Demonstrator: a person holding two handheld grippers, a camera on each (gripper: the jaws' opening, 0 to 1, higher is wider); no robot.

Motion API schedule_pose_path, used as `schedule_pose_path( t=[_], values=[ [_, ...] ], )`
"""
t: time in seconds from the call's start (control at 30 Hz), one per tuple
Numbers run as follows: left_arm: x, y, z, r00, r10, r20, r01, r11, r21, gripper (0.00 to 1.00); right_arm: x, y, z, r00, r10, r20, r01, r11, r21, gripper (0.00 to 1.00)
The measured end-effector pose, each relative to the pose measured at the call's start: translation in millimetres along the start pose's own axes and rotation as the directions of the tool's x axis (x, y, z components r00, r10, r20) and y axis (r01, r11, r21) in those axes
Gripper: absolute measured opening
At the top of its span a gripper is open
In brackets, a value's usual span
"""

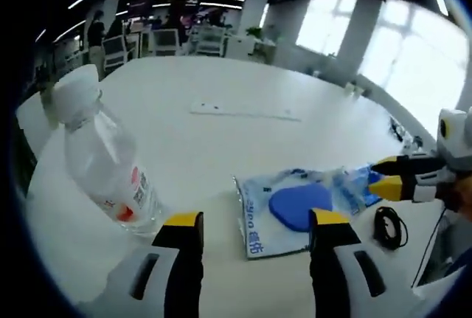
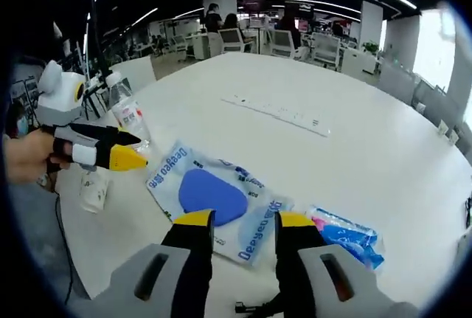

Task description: Arrange the tabletop items into an orderly group along one side of the table until the central work area is clear of visible clutter.

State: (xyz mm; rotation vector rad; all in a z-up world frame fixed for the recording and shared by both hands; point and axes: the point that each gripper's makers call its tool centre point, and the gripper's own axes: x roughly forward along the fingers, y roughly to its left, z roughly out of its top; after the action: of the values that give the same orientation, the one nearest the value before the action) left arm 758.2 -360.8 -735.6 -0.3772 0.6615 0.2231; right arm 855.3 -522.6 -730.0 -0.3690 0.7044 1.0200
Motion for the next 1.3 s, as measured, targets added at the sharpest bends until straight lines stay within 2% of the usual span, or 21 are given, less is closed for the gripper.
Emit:
schedule_pose_path(
  t=[0.17, 0.47, 0.63, 0.97, 1.2, 1.3],
  values=[
    [-14, 0.3, 9.5, 1.000, 0.015, 0.018, -0.015, 1.000, 0.002, 0.59, -4, 6, -0.6, 1.000, 0.016, -0.014, -0.016, 1.000, 0.003, 0.35],
    [-42, -0.6, 17.5, 0.998, 0.045, 0.039, -0.046, 0.999, 0.020, 0.60, -17, 19, 14.8, 0.998, 0.059, 0.027, -0.059, 0.998, -0.005, 0.37],
    [-65, 7.1, 14.1, 0.996, 0.085, 0.038, -0.086, 0.996, 0.025, 0.62, -20, 22, 16.0, 0.996, 0.085, 0.037, -0.085, 0.996, -0.007, 0.38],
    [-80, 18.1, 10.1, 0.991, 0.128, 0.042, -0.128, 0.992, -0.002, 0.62, -28, 27, 10.9, 0.993, 0.112, 0.036, -0.112, 0.994, -0.004, 0.38],
    [-96, 22.9, -3.2, 0.987, 0.160, 0.031, -0.159, 0.987, -0.018, 0.62, -39, 31, 8.0, 0.988, 0.147, 0.050, -0.147, 0.989, -0.006, 0.40],
    [-102, 27.2, -7.3, 0.984, 0.174, 0.030, -0.173, 0.985, -0.027, 0.62, -41, 32, 1.2, 0.987, 0.153, 0.047, -0.153, 0.988, -0.011, 0.40]
  ],
)
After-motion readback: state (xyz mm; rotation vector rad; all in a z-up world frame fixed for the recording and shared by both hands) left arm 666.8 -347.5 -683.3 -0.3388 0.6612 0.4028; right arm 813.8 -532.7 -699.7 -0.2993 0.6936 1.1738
